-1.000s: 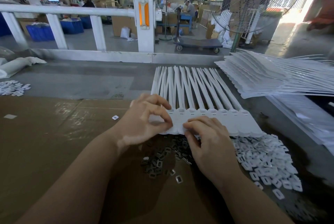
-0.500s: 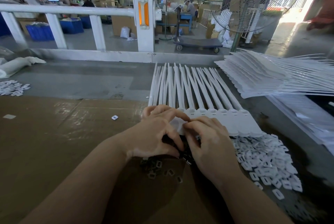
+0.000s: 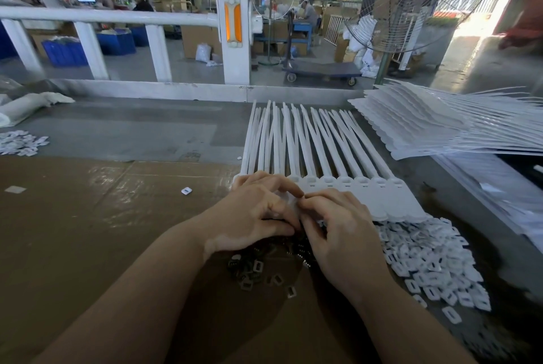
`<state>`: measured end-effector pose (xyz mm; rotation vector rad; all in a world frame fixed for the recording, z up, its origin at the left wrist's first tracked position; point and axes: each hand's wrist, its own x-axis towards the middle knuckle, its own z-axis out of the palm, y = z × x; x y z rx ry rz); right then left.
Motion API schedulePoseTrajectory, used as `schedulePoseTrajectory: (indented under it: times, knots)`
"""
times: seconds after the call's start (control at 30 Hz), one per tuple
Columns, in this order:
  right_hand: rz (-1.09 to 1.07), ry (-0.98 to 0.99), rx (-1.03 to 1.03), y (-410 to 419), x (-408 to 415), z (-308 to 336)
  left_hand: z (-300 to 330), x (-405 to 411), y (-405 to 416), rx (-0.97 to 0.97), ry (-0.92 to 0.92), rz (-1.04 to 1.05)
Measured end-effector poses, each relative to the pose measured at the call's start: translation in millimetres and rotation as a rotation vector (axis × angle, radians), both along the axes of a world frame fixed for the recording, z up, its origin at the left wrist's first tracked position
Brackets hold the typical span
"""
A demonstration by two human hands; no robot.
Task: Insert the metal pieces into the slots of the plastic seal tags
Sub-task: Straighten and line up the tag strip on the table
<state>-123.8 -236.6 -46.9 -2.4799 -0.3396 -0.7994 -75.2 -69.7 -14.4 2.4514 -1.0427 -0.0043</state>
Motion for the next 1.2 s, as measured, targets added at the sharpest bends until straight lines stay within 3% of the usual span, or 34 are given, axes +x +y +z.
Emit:
schedulePoseTrajectory:
  times: [0.3, 0.57, 0.73, 0.93, 1.2]
  knots:
    - [0.004, 0.010, 0.002, -0.4, 0.5, 0.0, -1.1, -0.1, -1.7, 0.107, -0.052, -0.030]
    - [0.009, 0.003, 0.008, -0.5, 0.4, -0.2, -4.0, 1.8, -1.3, 0.046, -0.033, -0.017]
    - [0.017, 0.005, 0.015, -0.1, 0.9, 0.0, -0.4, 1.9, -1.2, -0.127, 0.084, 0.036]
    - [0.013, 0.007, 0.024, 0.1, 1.2, 0.9, 5.7, -0.8, 1.7, -0.595, 0.269, 0.196]
    - [0.011, 0.019, 0.026, 0.6, 1.2, 2.1, -1.1, 5.4, 2.1, -0.642, 0.259, 0.283]
